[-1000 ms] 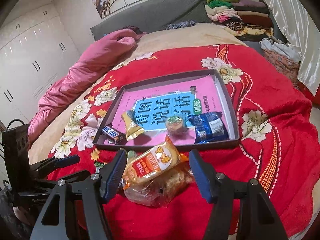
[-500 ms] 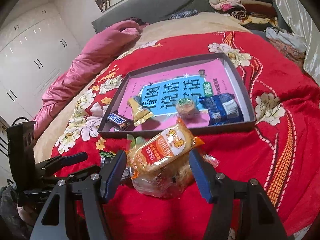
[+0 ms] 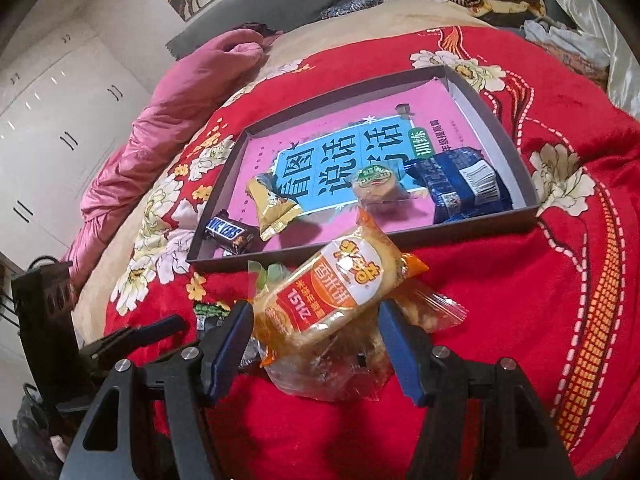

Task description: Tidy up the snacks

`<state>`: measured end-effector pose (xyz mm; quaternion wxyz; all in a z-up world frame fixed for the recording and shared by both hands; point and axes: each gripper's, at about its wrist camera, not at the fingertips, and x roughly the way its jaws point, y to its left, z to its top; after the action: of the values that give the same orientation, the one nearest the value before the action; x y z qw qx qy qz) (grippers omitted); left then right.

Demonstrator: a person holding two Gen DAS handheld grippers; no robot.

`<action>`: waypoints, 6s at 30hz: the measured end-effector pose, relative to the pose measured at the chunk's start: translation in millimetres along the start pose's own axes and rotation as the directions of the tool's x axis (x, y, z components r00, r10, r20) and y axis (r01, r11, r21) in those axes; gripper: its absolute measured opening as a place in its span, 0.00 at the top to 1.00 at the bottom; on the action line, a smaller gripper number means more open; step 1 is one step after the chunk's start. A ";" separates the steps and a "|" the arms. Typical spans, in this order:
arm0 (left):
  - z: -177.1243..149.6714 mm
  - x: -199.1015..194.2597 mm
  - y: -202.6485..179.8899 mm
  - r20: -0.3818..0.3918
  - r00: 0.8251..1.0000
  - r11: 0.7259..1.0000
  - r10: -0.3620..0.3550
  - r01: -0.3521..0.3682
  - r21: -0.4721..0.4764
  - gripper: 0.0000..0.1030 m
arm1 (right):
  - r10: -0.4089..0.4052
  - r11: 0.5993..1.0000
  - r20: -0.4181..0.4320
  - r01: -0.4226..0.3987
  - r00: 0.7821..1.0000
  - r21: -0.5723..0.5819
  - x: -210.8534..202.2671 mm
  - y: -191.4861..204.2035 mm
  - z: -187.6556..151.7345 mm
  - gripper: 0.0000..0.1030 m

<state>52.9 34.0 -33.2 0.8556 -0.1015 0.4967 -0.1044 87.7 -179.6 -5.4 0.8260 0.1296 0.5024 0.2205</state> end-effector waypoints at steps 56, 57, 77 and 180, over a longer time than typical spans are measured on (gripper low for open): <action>2.7 34.0 9.1 -0.076 0.982 0.982 -0.172 0.165 -0.092 0.67 | 0.207 0.968 -0.006 -0.204 0.978 0.149 37.9 -20.7 10.2 0.66; 2.8 34.2 8.2 -0.077 0.982 0.983 -0.170 0.163 -0.088 0.67 | 0.208 0.968 -0.012 -0.205 0.978 0.144 39.5 -19.2 9.4 0.66; 16.0 -8.2 16.1 0.089 0.981 0.982 -0.171 0.177 -0.071 0.69 | 0.199 0.978 0.121 -0.204 0.973 0.032 -5.0 -6.1 20.2 0.78; 82.5 38.4 5.8 0.120 0.982 0.988 -0.148 0.152 -0.023 0.69 | -0.015 0.998 0.209 0.003 0.978 0.062 9.6 -60.1 73.4 0.78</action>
<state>143.8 34.6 -26.5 0.8713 -0.1585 0.4380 -0.1545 170.7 -226.6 -5.1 0.8709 0.1752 0.4197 0.1863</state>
